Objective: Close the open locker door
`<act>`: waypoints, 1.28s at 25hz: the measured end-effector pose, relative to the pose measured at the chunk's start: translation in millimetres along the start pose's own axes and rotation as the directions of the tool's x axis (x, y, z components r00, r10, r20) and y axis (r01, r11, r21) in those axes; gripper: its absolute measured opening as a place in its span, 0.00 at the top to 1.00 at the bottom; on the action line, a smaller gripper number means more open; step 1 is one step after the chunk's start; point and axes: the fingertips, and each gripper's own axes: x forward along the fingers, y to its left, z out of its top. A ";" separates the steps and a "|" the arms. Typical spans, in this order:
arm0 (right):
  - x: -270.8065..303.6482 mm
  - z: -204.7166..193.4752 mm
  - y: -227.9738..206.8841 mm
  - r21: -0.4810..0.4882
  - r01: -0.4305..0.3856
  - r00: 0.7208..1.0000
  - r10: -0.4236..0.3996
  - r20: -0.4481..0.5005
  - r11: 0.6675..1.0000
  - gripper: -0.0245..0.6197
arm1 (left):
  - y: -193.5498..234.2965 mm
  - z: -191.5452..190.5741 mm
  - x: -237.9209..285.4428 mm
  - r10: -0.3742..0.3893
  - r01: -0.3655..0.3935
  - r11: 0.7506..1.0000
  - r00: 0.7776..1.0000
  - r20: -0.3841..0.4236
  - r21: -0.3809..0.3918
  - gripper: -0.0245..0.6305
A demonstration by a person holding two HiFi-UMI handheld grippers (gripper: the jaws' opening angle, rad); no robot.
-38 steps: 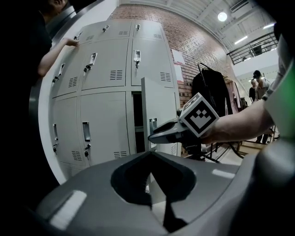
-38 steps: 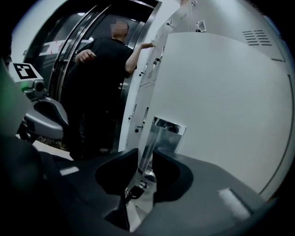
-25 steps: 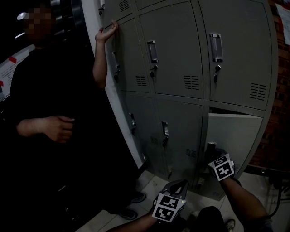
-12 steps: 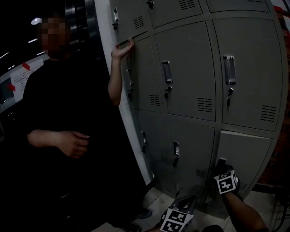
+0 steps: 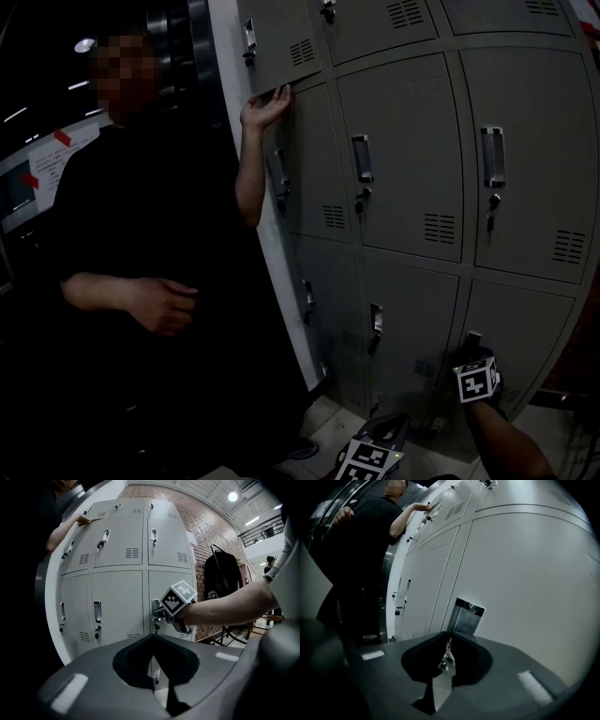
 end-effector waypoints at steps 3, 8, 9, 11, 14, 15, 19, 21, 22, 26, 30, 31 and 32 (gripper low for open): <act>-0.4 1.8 0.5 0.010 0.009 1.000 -0.009 0.007 1.000 0.92 | 5.0 1.2 -0.7 0.003 -0.003 1.000 1.000 0.004 -0.010 0.96; -3.2 0.2 1.2 0.033 0.011 1.000 -0.012 0.020 0.999 0.92 | 7.8 0.8 -2.7 0.000 0.000 1.000 1.000 0.009 -0.018 0.96; -4.0 0.1 1.8 0.042 0.011 1.000 -0.012 0.025 0.999 0.92 | 8.5 0.3 -3.7 0.000 0.000 1.000 1.000 0.010 -0.022 0.96; -3.5 1.7 2.0 0.066 0.009 0.999 -0.011 0.037 0.998 0.92 | 11.5 0.6 -4.9 0.000 0.000 1.000 1.000 0.013 -0.026 0.96; 0.5 6.6 3.1 0.111 -0.009 0.998 0.003 0.060 0.994 0.92 | 17.6 2.1 -4.6 0.010 -0.009 0.999 1.000 0.017 -0.032 0.96; 0.8 6.2 3.7 0.123 -0.017 0.998 0.009 0.064 0.992 0.91 | 17.4 1.4 -4.2 0.011 -0.011 0.999 1.000 0.015 -0.042 0.96; -1.5 2.7 3.8 0.160 -0.044 0.996 0.031 0.082 0.986 0.89 | 14.3 -1.3 -1.0 0.007 -0.007 0.998 1.000 0.010 -0.056 0.96; -2.7 3.0 4.4 0.178 -0.059 0.995 0.043 0.093 0.982 0.88 | 13.5 -1.9 0.3 0.005 -0.004 0.999 1.000 0.011 -0.048 0.96; -3.5 3.1 4.6 0.190 -0.066 0.994 0.048 0.099 0.980 0.88 | 12.9 -2.0 0.4 0.003 -0.003 0.999 1.000 0.011 -0.042 0.96; -3.9 4.8 5.0 0.217 -0.085 0.991 0.060 0.120 0.973 0.87 | 11.6 -1.7 0.5 0.003 -0.002 0.999 1.000 0.009 -0.045 0.96; -5.2 1.0 6.4 0.196 -0.065 0.994 0.047 0.097 0.978 0.87 | 10.5 -3.4 1.1 -0.001 0.001 0.999 1.000 0.011 -0.032 0.96; -5.8 0.3 5.4 0.177 -0.052 0.995 0.037 0.088 0.983 0.87 | 10.4 -2.5 0.9 -0.001 0.001 0.999 1.000 0.012 -0.032 0.96; -6.5 -0.7 4.0 0.152 -0.037 0.997 0.025 0.077 0.988 0.87 | 10.5 -1.8 0.6 0.000 0.000 0.999 1.000 0.012 -0.032 0.96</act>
